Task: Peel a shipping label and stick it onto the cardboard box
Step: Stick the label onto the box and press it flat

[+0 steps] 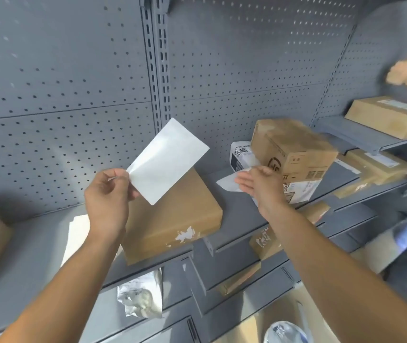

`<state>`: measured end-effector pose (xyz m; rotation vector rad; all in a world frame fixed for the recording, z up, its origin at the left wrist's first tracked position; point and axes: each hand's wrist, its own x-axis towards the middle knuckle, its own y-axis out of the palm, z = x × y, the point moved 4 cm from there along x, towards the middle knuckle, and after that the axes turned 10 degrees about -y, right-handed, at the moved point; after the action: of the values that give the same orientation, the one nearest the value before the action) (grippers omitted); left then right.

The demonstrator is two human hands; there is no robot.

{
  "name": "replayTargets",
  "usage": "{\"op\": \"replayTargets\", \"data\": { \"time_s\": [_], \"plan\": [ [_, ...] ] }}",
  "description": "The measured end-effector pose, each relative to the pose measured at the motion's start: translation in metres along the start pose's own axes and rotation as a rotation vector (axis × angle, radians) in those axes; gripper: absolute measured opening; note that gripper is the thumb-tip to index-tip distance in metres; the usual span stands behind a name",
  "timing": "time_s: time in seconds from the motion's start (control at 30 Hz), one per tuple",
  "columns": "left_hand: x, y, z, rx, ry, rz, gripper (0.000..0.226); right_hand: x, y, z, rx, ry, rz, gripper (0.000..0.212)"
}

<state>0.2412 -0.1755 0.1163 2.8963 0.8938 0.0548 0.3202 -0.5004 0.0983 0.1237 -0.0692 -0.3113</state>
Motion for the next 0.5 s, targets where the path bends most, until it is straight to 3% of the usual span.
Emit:
{"op": "replayTargets", "data": {
  "time_s": [0.3,0.5],
  "plan": [
    [-0.009,-0.034,-0.004,0.078,0.025,-0.184,0.009,0.067,0.036,-0.059,-0.526,-0.102,0.226,0.021],
    [-0.013,-0.059,-0.010,0.113,0.040,-0.266,0.007,0.083,0.062,-0.074,-0.540,-0.008,0.273,0.021]
  ]
}}
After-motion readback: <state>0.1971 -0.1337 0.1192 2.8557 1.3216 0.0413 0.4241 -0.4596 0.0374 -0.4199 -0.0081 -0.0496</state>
